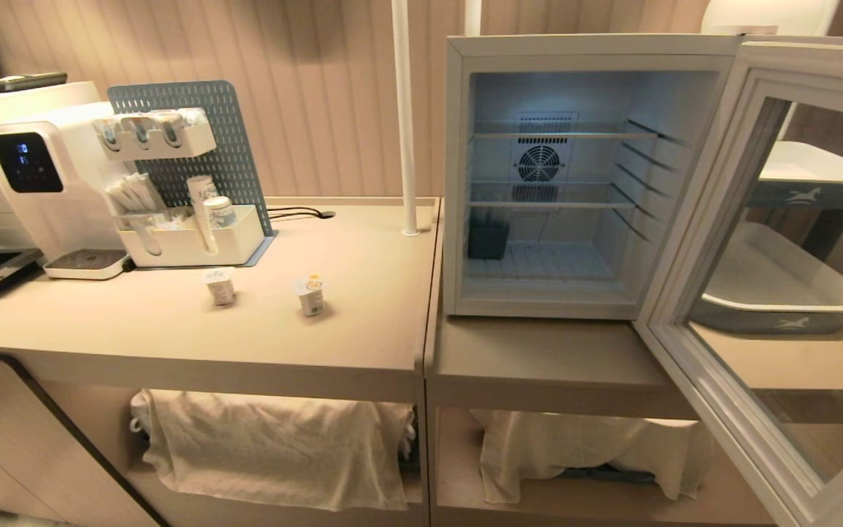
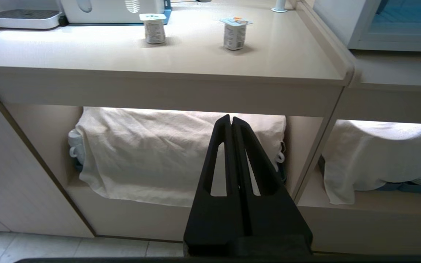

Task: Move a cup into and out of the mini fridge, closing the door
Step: Close the freezer door

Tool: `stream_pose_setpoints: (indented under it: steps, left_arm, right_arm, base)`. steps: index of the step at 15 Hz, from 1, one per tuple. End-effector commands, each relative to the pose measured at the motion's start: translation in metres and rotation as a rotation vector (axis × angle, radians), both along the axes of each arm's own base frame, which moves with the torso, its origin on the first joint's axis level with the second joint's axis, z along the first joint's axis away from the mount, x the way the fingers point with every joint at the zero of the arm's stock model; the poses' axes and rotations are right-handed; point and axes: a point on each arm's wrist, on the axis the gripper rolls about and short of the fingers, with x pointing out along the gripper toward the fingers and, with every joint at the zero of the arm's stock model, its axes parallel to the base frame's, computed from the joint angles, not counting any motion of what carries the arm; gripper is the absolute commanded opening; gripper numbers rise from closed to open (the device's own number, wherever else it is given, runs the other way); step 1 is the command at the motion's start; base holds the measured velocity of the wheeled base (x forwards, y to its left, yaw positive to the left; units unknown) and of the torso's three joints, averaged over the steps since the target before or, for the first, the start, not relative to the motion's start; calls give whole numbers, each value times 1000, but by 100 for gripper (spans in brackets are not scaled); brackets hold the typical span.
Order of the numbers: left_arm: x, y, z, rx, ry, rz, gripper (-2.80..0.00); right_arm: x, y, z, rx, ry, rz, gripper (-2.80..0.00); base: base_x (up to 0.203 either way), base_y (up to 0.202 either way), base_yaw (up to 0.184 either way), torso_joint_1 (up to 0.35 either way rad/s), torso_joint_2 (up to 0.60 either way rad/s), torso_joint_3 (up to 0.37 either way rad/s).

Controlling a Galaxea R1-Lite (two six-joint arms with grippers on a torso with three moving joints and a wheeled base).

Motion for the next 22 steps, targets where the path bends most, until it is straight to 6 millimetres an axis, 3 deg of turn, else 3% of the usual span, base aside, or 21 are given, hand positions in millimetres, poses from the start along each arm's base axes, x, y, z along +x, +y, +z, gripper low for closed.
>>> stream_pose_setpoints:
  steps: [1, 14, 16, 19, 20, 22]
  left_arm:
    - [0, 0, 0, 0, -2, 0, -280]
    - [0, 0, 0, -1, -1, 0, -280]
    - [0, 0, 0, -1, -2, 0, -280]
    - [0, 0, 0, 0, -1, 0, -280]
    - [0, 0, 0, -2, -1, 0, -280]
    - [0, 0, 0, -2, -1, 0, -280]
  right_arm:
    - [0, 0, 0, -1, 1, 1, -280]
    - [-1, 0, 6, 0, -33, 0, -280]
    - [-13, 0, 35, 36, -120, 2, -280]
    - [-37, 0, 97, 77, -196, -3, -280]
    - [-32, 0, 118, 111, -157, -16, -280]
    - [3, -1, 151, 207, -1, -57, -280]
  base:
    - [0, -192, -1, 4, -1, 1]
    - [0, -165, -1, 3, 1, 1]
    - [0, 0, 0, 0, 0, 0]
    - [0, 0, 0, 0, 0, 0]
    - [0, 0, 0, 0, 0, 0]
    - [0, 0, 0, 0, 0, 0]
